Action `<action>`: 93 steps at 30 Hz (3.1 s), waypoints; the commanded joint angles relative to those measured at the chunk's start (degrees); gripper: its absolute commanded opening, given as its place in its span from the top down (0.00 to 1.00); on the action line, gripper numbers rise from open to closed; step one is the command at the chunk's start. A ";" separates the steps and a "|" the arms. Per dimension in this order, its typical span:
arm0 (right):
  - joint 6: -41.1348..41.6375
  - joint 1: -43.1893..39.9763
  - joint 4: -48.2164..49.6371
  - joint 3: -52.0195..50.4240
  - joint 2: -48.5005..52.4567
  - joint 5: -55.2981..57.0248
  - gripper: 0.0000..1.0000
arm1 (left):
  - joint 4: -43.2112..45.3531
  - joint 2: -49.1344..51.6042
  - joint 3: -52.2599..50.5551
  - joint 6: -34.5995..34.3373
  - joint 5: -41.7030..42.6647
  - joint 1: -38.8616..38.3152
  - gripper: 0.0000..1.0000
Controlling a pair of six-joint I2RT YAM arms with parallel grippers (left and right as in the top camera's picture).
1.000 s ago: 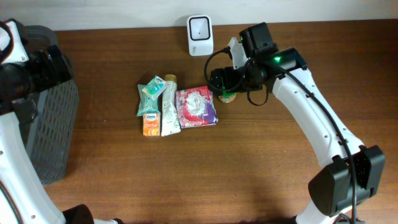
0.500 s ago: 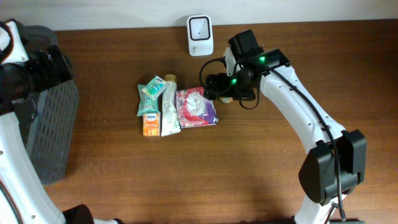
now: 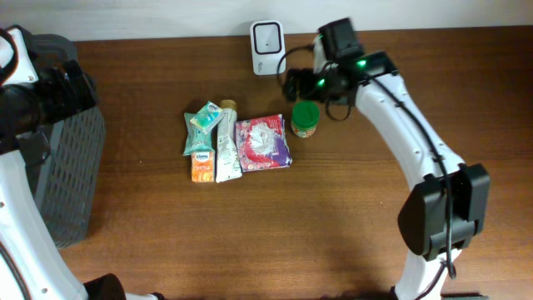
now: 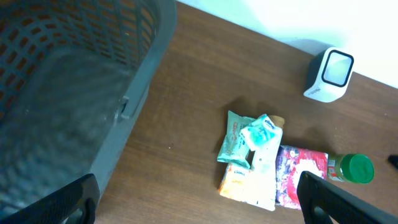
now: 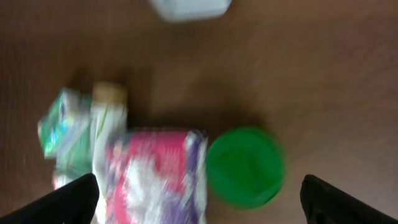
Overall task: Scan the item barcode
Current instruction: 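Lower the right gripper over the green-lidded jar and grasp it, then lift the jar and hold it in front of the white scanner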
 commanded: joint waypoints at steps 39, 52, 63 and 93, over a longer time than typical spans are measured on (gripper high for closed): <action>33.48 2.54 -6.01 0.04 12.04 9.40 0.25 | -0.09 -0.74 0.55 -0.24 0.00 0.24 0.01; -11.37 1.62 -22.34 5.25 11.32 9.86 0.01 | -0.09 -0.74 0.55 -0.24 0.00 0.24 0.01; 18.01 1.81 -23.47 10.19 12.04 6.03 0.01 | -0.09 -0.74 0.55 -0.24 0.00 0.24 0.01; 16.06 1.84 -17.11 -1.22 12.96 10.75 0.19 | -0.09 -0.74 0.55 -0.24 0.00 0.24 0.01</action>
